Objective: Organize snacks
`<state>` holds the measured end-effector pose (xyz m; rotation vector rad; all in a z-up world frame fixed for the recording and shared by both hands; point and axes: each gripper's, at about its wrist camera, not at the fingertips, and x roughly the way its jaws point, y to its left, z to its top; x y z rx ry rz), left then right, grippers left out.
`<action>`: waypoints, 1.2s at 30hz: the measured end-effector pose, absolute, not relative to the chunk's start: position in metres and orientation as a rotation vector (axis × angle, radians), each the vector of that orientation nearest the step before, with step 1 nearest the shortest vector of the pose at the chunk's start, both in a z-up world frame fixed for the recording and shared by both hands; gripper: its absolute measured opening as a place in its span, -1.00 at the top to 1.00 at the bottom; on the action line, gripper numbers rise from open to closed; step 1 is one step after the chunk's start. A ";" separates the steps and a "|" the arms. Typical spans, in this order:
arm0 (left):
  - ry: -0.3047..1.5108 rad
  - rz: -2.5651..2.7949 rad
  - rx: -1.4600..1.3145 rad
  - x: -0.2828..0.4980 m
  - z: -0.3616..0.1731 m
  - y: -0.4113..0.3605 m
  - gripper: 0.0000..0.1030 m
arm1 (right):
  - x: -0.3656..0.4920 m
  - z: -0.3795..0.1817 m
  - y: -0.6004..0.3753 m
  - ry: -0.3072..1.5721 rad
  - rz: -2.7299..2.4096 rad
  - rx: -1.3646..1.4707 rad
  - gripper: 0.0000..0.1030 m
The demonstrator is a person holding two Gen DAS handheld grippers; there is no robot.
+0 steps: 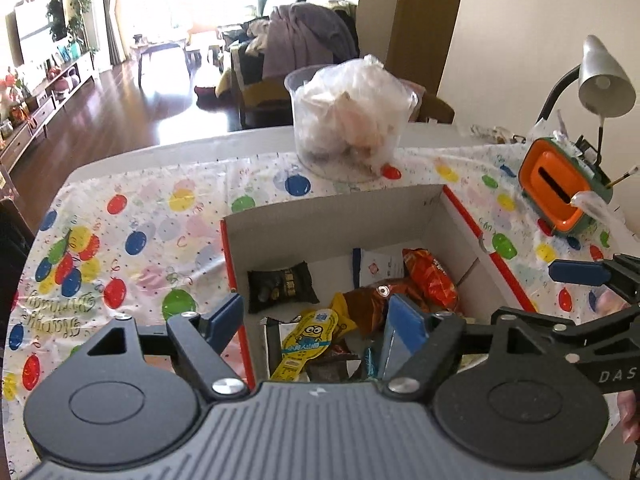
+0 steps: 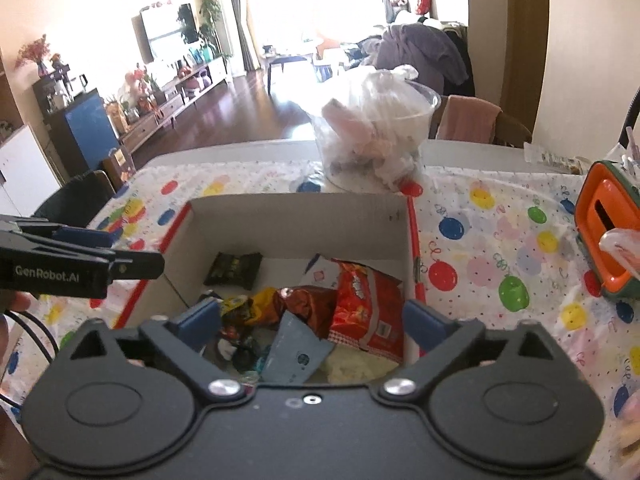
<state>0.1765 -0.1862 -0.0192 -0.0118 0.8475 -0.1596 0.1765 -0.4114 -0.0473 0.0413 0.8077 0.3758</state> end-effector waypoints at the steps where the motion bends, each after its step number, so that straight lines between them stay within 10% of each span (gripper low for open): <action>1: 0.843 -0.159 -0.017 0.174 -0.017 -0.185 -0.56 | 0.174 -0.045 -0.411 0.803 0.378 0.039 -0.95; 36: 0.814 -0.182 -0.056 0.121 -0.008 -0.181 -0.79 | 0.129 -0.024 -0.416 0.730 0.360 0.079 -1.00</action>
